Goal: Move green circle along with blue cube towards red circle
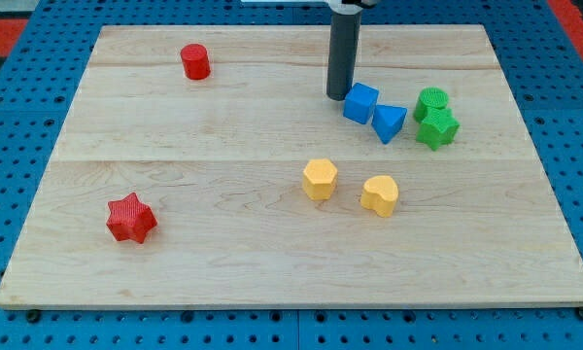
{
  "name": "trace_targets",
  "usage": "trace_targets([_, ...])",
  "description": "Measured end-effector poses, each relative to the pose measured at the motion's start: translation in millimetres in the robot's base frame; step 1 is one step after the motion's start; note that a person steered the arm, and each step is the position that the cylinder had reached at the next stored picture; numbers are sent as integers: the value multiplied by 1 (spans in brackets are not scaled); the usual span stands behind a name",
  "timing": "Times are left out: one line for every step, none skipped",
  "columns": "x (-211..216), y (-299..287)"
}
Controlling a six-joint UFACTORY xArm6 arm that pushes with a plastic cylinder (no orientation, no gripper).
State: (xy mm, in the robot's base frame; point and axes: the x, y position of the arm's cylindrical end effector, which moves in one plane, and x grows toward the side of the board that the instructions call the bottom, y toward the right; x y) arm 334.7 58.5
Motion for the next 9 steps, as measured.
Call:
trace_targets([0,0])
trace_targets([-6,-6])
trace_targets([-29,16])
trace_targets([-43,89])
trace_targets([-38,173])
trace_targets([-4,209])
trace_targets([21,208])
trace_targets([24,154])
trace_targets([26,107])
